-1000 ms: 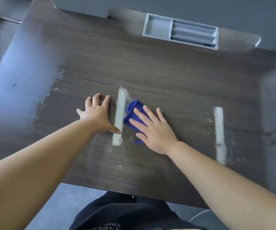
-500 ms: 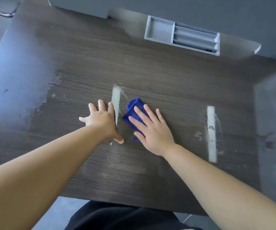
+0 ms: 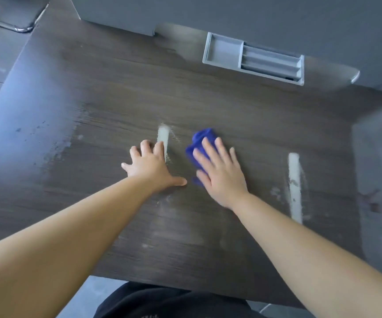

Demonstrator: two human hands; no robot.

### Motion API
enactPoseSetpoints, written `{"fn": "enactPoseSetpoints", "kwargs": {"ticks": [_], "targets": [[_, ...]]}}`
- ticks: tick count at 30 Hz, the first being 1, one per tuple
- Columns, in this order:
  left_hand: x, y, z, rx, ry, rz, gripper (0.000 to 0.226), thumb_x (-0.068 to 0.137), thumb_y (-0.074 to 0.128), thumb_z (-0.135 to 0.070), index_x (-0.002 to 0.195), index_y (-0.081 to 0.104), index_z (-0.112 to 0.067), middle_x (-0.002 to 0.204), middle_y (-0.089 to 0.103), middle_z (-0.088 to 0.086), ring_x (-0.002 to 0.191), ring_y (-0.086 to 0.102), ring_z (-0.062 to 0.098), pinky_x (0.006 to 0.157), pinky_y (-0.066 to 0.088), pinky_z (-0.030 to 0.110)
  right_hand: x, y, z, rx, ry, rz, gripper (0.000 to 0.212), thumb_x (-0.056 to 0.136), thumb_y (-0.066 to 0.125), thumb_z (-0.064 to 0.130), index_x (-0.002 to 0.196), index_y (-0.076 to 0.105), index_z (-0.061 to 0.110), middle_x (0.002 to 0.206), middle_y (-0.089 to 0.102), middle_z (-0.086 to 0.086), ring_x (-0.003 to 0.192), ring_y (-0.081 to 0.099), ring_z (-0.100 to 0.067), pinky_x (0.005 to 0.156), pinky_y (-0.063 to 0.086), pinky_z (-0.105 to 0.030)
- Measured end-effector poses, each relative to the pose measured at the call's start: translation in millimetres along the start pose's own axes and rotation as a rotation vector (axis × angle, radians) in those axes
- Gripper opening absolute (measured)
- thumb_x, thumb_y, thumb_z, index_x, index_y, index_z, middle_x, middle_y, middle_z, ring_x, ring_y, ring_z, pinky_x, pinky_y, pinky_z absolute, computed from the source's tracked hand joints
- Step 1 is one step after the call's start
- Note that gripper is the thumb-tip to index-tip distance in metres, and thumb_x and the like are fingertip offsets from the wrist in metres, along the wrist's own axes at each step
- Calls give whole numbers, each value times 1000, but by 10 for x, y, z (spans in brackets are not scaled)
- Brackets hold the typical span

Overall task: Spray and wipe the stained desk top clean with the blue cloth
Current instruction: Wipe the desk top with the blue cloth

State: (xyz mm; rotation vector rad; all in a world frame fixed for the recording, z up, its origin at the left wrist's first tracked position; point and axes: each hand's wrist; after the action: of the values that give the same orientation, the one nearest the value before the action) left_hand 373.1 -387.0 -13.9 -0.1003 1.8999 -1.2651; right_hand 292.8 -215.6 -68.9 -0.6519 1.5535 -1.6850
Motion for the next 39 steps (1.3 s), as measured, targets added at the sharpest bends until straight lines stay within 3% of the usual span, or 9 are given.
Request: {"fn": "enactPoseSetpoints", "kwargs": {"ticks": [3,9,12,20,22,28,30,35,39], "targets": [[30,31,-107,46,104,-64,129,53,71,-73,149,-4,-29,155,-1,2,143,-8,30,113,11,60,-361,-30,-606,-90,-228,62,49,95,33,42,142,40,30,153,30,0,142,24,-29,109,23,-60],[176,22,-279,166,117,19,137,46,75,-74,148,-6,-33,154,-3,3,143,-7,31,107,13,68,188,-316,-1375,89,700,28,51,100,24,44,150,16,33,160,-2,6,146,-6,-22,115,5,-56],[195,-12,-325,165,93,30,137,42,78,-71,148,1,-33,152,1,2,141,-2,31,106,16,69,658,-335,-1132,135,868,17,57,99,21,51,152,9,31,160,-8,3,145,-12,-26,114,2,-57],[223,3,-319,140,79,16,137,35,81,-69,146,8,-35,150,-1,1,140,2,32,105,18,70,22,-138,-1041,-56,-305,41,47,94,35,41,138,45,27,152,33,-3,140,27,-32,108,22,-58],[219,-9,-330,157,79,30,137,36,80,-70,146,6,-34,150,-2,1,140,0,32,105,19,70,-8,-191,-1404,-70,-199,28,46,94,36,38,138,43,28,152,33,-3,139,28,-33,106,26,-63],[209,-27,-346,169,83,35,135,40,79,-70,146,6,-33,151,-2,3,140,0,32,105,18,69,865,-335,-1249,75,717,-31,55,100,24,45,151,12,30,160,-3,1,146,-8,-28,115,5,-55],[201,-23,-349,170,87,31,134,41,79,-69,146,6,-33,152,-2,3,140,0,32,106,17,69,1041,-293,-878,74,585,-11,55,100,23,46,151,12,29,160,-3,-1,145,-7,-29,115,5,-55],[203,4,-304,176,97,19,134,44,76,-71,148,0,-33,154,-4,2,142,-3,32,107,16,68,561,-122,-595,-40,-268,14,50,95,33,44,142,41,28,154,28,-2,142,23,-30,108,24,-59],[223,-1,-298,186,106,44,135,45,75,-72,148,-2,-32,155,-8,1,142,-6,33,106,14,70,558,-215,-1086,-22,-2,14,52,95,26,44,143,40,27,155,27,-1,143,20,-30,108,23,-63]]}}
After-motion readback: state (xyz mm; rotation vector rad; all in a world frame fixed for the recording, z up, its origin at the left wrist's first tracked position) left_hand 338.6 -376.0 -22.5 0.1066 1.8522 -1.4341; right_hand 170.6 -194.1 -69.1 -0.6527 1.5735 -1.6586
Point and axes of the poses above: each hand's wrist, its own x-axis towards the middle knuckle, its own y-axis out of the palm, z = x × y
